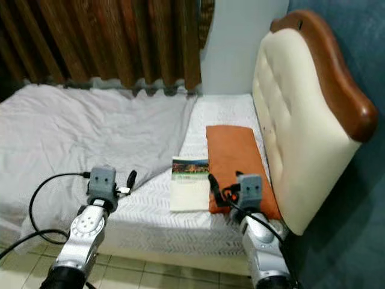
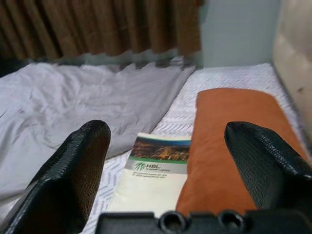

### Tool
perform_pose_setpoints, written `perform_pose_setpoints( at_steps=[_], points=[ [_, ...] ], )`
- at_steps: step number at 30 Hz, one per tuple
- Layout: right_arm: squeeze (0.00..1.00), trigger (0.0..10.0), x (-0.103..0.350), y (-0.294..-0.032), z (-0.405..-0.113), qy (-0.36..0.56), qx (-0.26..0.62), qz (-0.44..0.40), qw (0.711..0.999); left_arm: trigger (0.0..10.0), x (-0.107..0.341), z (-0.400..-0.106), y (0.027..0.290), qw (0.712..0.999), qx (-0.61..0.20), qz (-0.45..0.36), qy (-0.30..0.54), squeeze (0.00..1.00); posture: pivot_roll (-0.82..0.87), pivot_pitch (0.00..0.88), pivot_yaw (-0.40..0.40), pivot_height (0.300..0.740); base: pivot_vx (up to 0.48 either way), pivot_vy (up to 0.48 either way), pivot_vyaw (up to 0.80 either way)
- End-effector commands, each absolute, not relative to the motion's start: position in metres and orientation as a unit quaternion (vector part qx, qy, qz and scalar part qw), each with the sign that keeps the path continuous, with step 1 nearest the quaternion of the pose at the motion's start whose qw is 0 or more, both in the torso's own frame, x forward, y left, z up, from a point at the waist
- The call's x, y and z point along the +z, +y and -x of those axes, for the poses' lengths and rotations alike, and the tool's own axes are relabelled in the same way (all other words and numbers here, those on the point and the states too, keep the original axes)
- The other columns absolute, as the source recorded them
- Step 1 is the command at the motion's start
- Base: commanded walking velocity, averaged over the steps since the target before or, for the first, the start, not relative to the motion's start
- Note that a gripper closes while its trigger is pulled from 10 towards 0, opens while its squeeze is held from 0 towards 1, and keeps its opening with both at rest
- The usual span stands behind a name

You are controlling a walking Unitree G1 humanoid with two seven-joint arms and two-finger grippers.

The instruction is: Clean up the room

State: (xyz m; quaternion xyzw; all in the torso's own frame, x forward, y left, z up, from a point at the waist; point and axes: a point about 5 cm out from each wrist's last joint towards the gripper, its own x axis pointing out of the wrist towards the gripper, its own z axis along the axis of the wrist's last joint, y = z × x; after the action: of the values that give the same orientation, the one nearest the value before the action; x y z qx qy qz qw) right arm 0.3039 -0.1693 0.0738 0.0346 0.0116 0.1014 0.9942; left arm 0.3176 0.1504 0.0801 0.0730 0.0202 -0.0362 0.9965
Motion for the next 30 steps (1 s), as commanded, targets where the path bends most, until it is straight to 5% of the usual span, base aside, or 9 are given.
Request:
perform_pose_setpoints(
  at_steps=[1,20,24,30],
  points=[
    [0.0,10.0,0.073,-0.17,-0.302,0.007,0.1,-0.035,0.994,10.0,0.076,-0.317,0.16,0.997,-0.019,-0.066,0.034,0.0,0.0,0.0,0.052,0.74,0.0,0.469,0.0],
    [0.0,10.0,0.066,-0.176,-0.293,-0.004,0.094,-0.023,0.995,10.0,0.079,-0.309,0.169,0.999,-0.01,-0.04,0.026,0.0,-0.01,0.0,0.048,0.74,0.0,0.473,0.0],
    [0.0,10.0,0.061,-0.18,-0.286,0.004,0.089,-0.024,0.996,10.0,0.05,-0.279,0.161,0.994,-0.038,-0.06,0.079,0.0,-0.01,0.0,0.042,0.74,0.0,0.476,0.0],
    [0.0,10.0,0.055,-0.182,-0.281,0.014,0.089,-0.024,0.996,10.0,0.06,-0.288,0.18,0.997,0.005,-0.051,0.064,0.0,0.01,0.0,0.033,0.74,0.0,0.476,0.0]
  ],
)
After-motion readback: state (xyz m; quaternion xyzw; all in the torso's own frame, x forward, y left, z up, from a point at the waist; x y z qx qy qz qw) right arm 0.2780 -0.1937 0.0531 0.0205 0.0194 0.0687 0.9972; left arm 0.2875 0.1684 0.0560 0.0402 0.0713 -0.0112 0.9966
